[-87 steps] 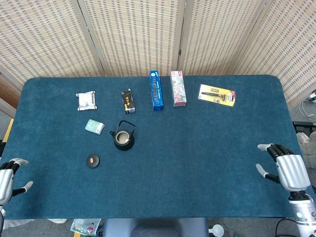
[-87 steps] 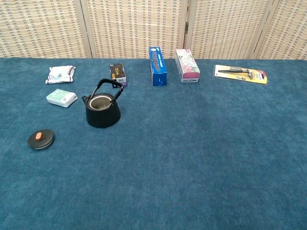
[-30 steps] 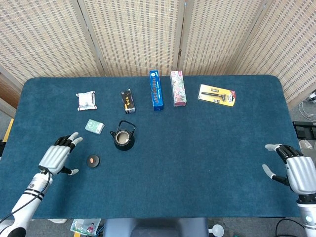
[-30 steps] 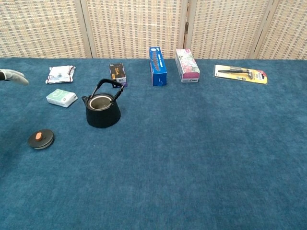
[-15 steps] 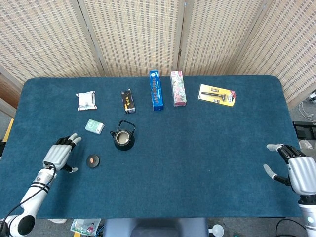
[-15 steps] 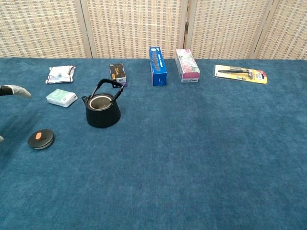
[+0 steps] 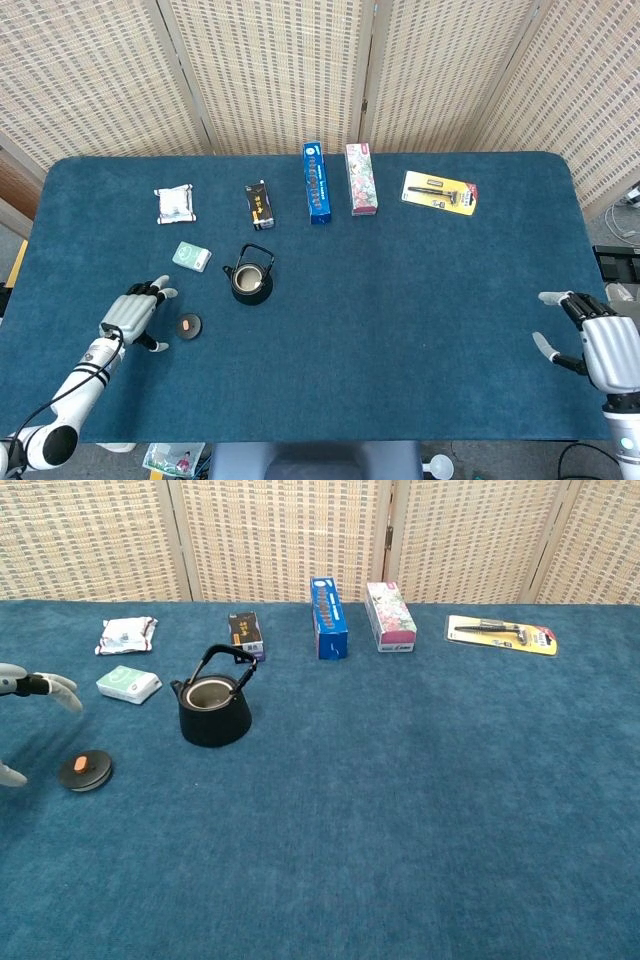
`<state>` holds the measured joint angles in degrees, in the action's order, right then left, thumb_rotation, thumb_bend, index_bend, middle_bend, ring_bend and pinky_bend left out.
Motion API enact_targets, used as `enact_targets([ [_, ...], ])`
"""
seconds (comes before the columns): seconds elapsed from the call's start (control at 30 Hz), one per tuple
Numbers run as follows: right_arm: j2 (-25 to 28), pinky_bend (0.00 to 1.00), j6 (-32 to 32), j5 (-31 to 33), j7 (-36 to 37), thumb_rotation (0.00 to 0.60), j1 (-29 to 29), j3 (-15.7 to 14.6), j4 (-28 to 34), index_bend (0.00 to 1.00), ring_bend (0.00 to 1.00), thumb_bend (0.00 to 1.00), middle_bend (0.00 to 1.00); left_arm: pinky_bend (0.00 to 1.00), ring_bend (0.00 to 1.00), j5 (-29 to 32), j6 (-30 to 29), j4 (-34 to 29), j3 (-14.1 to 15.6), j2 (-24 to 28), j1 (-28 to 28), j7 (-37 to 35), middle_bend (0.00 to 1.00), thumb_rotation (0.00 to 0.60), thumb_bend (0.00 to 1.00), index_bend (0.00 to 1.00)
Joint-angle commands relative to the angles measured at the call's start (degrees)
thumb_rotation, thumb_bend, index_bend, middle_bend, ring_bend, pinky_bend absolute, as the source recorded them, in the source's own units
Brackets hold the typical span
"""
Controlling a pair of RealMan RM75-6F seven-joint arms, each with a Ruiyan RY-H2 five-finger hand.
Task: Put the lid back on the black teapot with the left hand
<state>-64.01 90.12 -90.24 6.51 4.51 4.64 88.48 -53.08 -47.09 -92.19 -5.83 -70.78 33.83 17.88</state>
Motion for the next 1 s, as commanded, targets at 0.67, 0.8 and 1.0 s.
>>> enact_targets([
  [0.67, 0.1, 0.48, -0.2, 0.0, 0.1, 0.600, 0.0, 0.0, 0.0, 0.32, 0.33, 0.26, 0.38, 0.03, 0.00, 2.6, -1.3, 2.4, 0.8, -4.3, 3.1, 2.0, 0.00, 0.600, 0.07, 0.29],
  [0.8, 0.1, 0.48, -0.2, 0.0, 0.2, 0.600, 0.0, 0.0, -0.1, 0.32, 0.33, 0.26, 0.38, 0.03, 0.00, 3.0, -1.8, 3.1, 1.7, -4.9, 2.9, 2.4, 0.00, 0.600, 0.07, 0.29],
  [1.0, 0.1, 0.48, 0.2, -0.1, 0.6, 0.600, -0.1, 0.1, -0.2, 0.32, 0.33, 0.26, 0.38, 0.03, 0.00, 3.8, -1.8, 3.0, 1.9, -5.5, 3.6, 3.2, 0.00, 0.600, 0.07, 0.29],
])
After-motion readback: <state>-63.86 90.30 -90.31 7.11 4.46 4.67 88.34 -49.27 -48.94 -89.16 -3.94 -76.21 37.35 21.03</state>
